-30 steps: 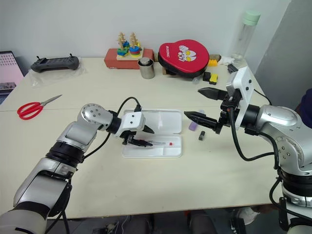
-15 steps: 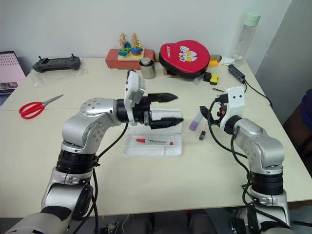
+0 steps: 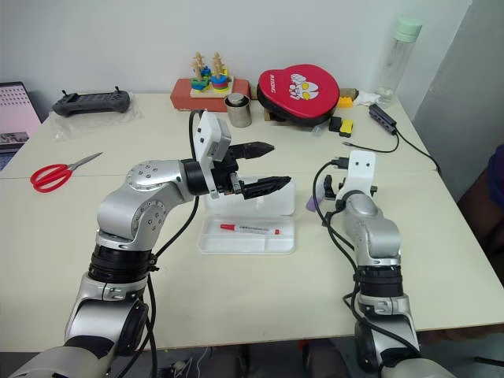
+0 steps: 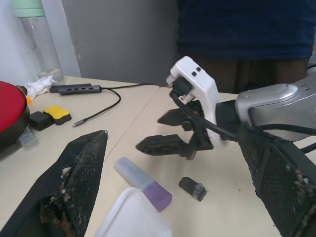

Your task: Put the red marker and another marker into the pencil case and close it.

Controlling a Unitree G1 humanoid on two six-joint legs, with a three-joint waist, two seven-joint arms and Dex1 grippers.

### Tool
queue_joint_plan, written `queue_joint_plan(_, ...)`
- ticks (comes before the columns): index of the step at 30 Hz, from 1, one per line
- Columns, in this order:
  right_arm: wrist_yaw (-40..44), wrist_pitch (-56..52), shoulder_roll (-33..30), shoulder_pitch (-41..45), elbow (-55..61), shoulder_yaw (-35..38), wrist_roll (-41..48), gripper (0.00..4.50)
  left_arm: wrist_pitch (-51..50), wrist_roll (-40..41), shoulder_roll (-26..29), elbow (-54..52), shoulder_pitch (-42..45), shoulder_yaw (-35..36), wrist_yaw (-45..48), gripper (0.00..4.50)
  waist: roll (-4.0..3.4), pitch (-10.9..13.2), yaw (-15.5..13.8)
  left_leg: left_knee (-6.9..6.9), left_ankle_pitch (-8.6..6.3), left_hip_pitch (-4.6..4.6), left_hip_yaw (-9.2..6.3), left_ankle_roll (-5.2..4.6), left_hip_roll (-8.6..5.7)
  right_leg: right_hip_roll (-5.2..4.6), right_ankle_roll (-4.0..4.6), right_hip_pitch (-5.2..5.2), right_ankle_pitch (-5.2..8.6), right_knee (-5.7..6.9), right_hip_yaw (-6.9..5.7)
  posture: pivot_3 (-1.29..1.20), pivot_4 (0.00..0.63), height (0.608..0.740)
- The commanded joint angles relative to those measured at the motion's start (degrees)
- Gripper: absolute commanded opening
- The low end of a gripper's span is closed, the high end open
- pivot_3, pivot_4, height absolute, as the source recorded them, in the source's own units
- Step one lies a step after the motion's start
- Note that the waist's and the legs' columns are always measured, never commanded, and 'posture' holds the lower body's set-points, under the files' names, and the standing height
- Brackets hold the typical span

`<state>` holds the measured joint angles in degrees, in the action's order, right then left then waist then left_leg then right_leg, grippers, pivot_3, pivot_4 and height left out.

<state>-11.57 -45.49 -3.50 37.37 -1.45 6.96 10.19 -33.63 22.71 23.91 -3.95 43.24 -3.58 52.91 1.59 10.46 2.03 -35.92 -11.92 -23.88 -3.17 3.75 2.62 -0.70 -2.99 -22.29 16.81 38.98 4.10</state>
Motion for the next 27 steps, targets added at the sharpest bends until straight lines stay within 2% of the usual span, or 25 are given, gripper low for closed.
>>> queue_joint_plan(1,-0.2,1.5,2.2,1.2,-0.8,-1.2,-0.8,4.50,0.1,1.1,0.8,-2.8,0.2,0.9,-0.5,4.45,0.00,0.0,0.0,0.00,0.00,0.00,0.00,0.00,0.00,0.00,0.00,0.00,0.00,0.00,0.00,0.00,0.150,0.740)
queue_joint_plan(7,-0.9,-0.5,5.7,0.7,-5.0,-2.5,-2.4,4.50,-0.9,2.4,0.4,-4.7,-0.3,1.0,-2.0,4.45,0.00,0.0,0.1,0.00,0.00,0.00,0.00,0.00,0.00,0.00,0.00,0.00,0.00,0.00,0.00,0.00,0.150,0.740)
queue_joint_plan(16,1.0,0.6,5.8,1.0,-11.0,-3.3,-4.1,4.50,-0.9,3.8,-0.2,-5.5,-0.1,1.4,-4.2,4.45,-0.01,0.0,0.3,0.00,0.00,0.02,-0.01,0.00,0.00,0.00,0.00,0.01,0.00,0.01,-0.01,0.00,0.150,0.740)
queue_joint_plan(19,0.8,1.3,6.1,1.3,-12.0,-2.3,-4.0,3.97,-1.3,4.4,0.0,-5.8,-0.3,1.9,-4.8,4.50,0.00,0.0,0.4,-0.02,0.00,0.02,-0.01,0.00,0.00,0.00,0.00,0.02,0.00,0.01,-0.01,0.00,0.150,0.740)
queue_joint_plan(27,-0.1,2.7,6.4,1.9,-12.9,-0.7,-4.2,2.20,-0.5,3.5,0.9,-4.7,-0.5,1.7,-6.2,4.50,0.00,0.0,1.0,-0.03,0.00,0.05,-0.01,0.00,0.00,0.00,-0.02,0.04,-0.02,0.01,0.00,0.00,0.150,0.740)
